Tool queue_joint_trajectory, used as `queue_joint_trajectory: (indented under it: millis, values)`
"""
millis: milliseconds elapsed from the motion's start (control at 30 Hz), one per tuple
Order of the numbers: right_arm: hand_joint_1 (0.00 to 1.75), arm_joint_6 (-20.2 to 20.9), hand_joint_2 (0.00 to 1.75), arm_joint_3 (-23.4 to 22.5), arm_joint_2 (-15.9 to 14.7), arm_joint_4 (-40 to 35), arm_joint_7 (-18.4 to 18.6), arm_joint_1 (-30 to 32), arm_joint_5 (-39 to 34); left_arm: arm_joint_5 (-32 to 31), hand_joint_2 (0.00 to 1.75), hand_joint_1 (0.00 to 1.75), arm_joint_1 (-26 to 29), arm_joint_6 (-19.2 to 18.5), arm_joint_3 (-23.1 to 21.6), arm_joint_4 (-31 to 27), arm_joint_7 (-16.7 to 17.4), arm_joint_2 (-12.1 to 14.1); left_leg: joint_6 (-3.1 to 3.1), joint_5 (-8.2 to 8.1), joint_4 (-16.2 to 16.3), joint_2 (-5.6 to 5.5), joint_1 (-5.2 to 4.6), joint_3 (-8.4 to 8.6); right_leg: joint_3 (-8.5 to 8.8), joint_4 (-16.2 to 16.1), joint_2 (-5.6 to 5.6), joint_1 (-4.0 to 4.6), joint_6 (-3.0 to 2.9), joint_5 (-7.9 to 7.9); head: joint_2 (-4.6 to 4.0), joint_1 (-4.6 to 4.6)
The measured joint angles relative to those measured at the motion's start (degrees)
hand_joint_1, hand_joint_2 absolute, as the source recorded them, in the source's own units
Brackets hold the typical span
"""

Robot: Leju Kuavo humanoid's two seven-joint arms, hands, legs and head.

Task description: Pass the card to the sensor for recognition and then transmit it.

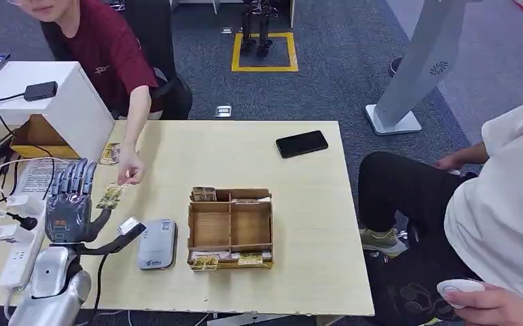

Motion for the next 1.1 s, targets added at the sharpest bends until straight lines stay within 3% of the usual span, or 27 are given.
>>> queue_joint_trajectory:
  millis: [533, 567, 600, 667, 700, 767, 1100]
  values:
    - [0.00, 0.00, 1.75, 0.00, 0.00, 0.00, 0.00, 0.00, 0.09, 0.00, 1.75, 0.00, 0.37, 0.02, 0.00, -0.26, 0.02, 0.02, 0.00, 0.00, 0.00, 0.00, 0.00, 0.00, 0.01, 0.00, 0.00, 0.00, 0.00, 0.00, 0.00, 0.02]
    - [0.00, -0.09, 1.75, 0.00, 0.00, 0.00, 0.00, 0.01, 0.13, 0.20, 1.75, 0.68, 0.52, 0.02, 0.00, -0.33, 0.04, 0.04, 0.00, 0.00, 0.00, 0.00, 0.00, 0.00, 0.01, 0.00, 0.00, 0.00, 0.00, 0.00, 0.00, 0.02]
    - [0.00, -0.15, 1.75, 0.00, 0.00, 0.00, 0.00, 0.01, 0.18, 0.48, 1.75, 1.75, 0.67, 0.04, 0.00, -0.55, 0.04, 0.07, 0.00, 0.00, 0.00, 0.00, 0.00, 0.00, 0.01, 0.00, 0.00, 0.00, 0.00, 0.00, 0.00, 0.02]
    - [0.00, -0.31, 1.75, -0.07, 0.00, 0.00, -0.70, -0.04, 0.48, 3.83, 1.75, 1.75, 0.88, 0.04, -0.70, -0.74, 1.16, 1.71, 0.00, 0.00, 0.00, 0.00, 0.01, -0.02, -0.03, 0.00, 0.00, 0.01, 0.00, 0.00, 0.00, 0.04]
    - [0.00, -0.26, 1.75, -0.20, 0.00, 0.00, -0.39, -0.04, 0.66, 4.35, 1.75, 1.59, 0.93, 0.04, -1.36, -0.72, 1.14, 2.32, 0.00, 0.00, 0.00, 0.01, 0.01, -0.03, -0.03, 0.00, 0.00, 0.00, 0.00, 0.00, 0.00, 0.02]
    - [0.00, -0.28, 1.75, -0.28, 0.00, 0.00, -0.39, -0.05, 0.74, 4.52, 1.75, 1.75, 0.92, 0.04, -1.49, -0.72, 1.14, 2.45, 0.00, 0.00, 0.00, 0.01, 0.00, -0.03, -0.03, 0.00, 0.00, 0.00, 0.00, 0.00, 0.00, 0.04]
    - [0.00, -0.31, 1.75, -0.55, 0.00, 0.00, -0.66, -0.09, 1.33, 6.08, 1.75, 1.75, 0.89, 0.04, -1.55, -0.72, 0.81, 2.80, 0.00, 0.00, 0.00, 0.03, 0.00, -0.04, -0.05, 0.00, 0.02, 0.00, 0.00, 0.00, 0.00, 0.02]
